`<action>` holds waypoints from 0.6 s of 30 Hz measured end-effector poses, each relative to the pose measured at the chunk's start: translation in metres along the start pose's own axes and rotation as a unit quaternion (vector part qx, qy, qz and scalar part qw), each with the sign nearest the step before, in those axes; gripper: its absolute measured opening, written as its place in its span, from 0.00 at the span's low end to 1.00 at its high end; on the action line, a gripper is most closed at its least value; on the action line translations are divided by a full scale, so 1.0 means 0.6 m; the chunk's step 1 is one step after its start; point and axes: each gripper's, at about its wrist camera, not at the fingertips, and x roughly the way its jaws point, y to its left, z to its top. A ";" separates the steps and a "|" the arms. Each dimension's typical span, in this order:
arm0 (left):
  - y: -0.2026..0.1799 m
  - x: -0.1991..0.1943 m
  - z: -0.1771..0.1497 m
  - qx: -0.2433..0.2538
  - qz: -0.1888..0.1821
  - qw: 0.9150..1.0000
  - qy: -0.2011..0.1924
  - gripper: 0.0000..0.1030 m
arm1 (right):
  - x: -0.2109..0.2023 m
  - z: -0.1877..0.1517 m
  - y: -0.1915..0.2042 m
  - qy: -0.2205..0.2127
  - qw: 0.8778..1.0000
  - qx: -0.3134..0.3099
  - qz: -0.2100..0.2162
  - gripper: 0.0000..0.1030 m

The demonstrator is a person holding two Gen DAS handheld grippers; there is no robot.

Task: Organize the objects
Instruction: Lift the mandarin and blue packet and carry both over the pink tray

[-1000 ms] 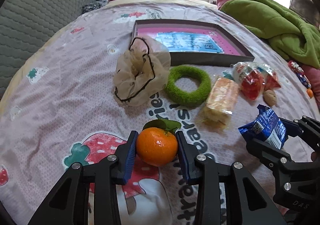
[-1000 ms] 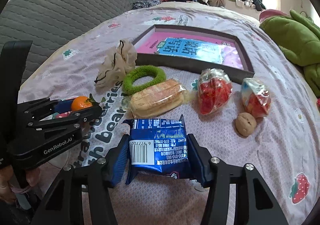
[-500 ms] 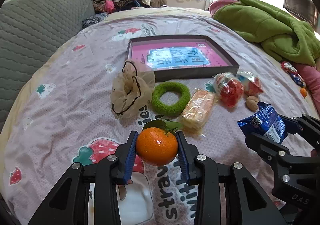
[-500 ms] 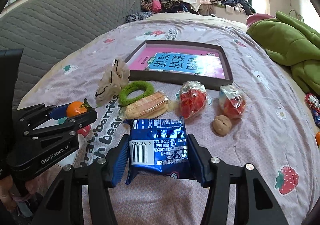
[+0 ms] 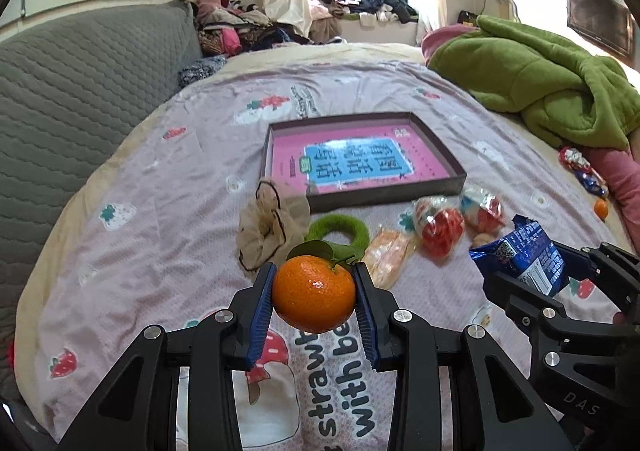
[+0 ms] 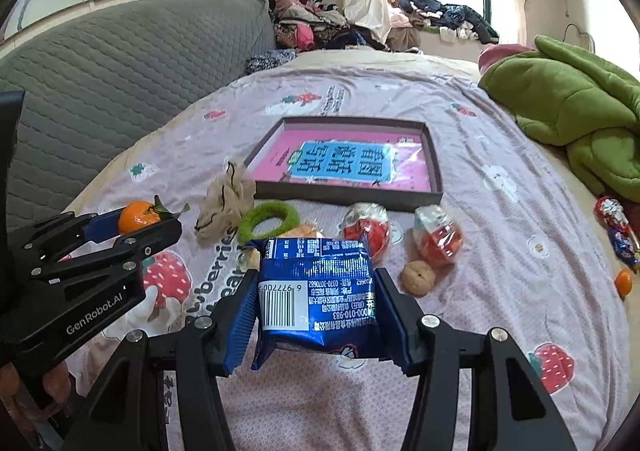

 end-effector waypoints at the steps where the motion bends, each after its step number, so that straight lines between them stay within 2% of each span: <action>1: -0.001 -0.003 0.003 0.001 0.001 1.000 -0.002 0.38 | -0.005 0.003 -0.001 -0.004 1.000 0.000 0.000 0.54; 9: -0.008 -0.026 0.025 0.007 0.011 1.000 -0.016 0.38 | -0.032 0.018 0.005 -0.023 1.000 -0.004 -0.007 0.54; 18: 0.005 -0.029 0.051 -0.022 -0.002 1.000 -0.022 0.38 | -0.051 0.056 0.011 -0.041 0.999 -0.019 -0.027 0.54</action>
